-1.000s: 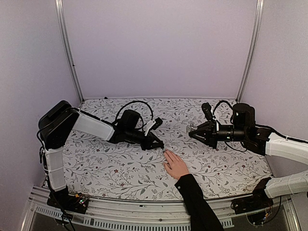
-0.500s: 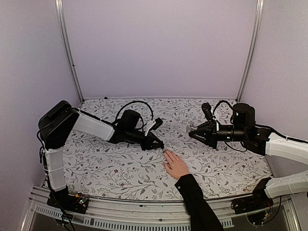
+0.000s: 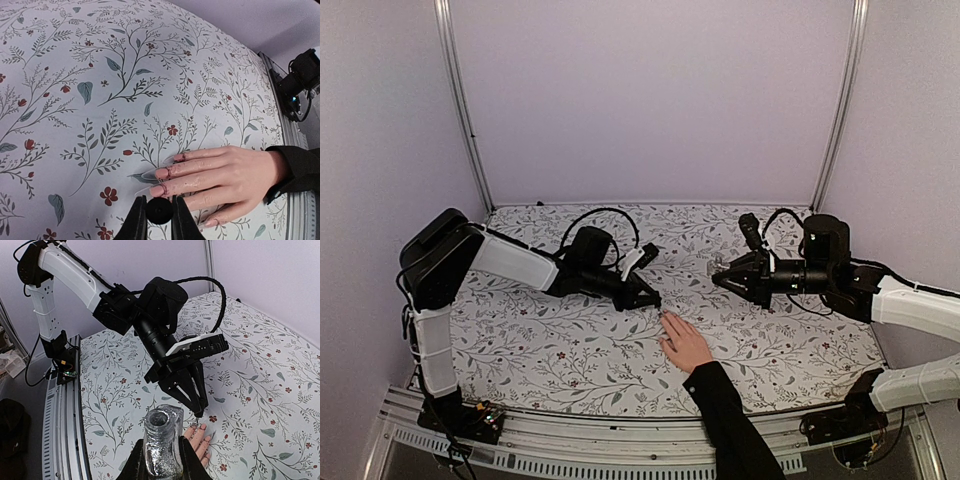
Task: Paint the nails
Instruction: Paint the nail polish on the nail.
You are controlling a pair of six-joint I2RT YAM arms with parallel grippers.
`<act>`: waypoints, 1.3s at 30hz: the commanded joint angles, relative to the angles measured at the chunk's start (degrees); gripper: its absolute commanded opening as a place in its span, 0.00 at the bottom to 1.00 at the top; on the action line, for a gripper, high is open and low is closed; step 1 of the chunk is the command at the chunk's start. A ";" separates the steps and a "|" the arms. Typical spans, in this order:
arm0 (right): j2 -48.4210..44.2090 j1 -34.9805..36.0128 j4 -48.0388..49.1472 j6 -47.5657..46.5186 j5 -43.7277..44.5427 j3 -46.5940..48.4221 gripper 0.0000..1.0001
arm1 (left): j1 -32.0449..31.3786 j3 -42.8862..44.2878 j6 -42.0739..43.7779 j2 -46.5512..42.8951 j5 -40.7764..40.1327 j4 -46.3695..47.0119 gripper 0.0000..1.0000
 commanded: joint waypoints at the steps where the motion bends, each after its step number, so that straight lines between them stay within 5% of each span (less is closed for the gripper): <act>1: -0.48 -0.42 1.52 0.34 0.04 -0.56 0.00 | -0.70 1.40 0.73 1.45 -0.53 -0.64 0.00; 39: -0.47 -0.43 1.61 0.34 0.19 -0.73 0.00 | -0.13 2.20 0.73 2.68 -2.30 -1.99 0.00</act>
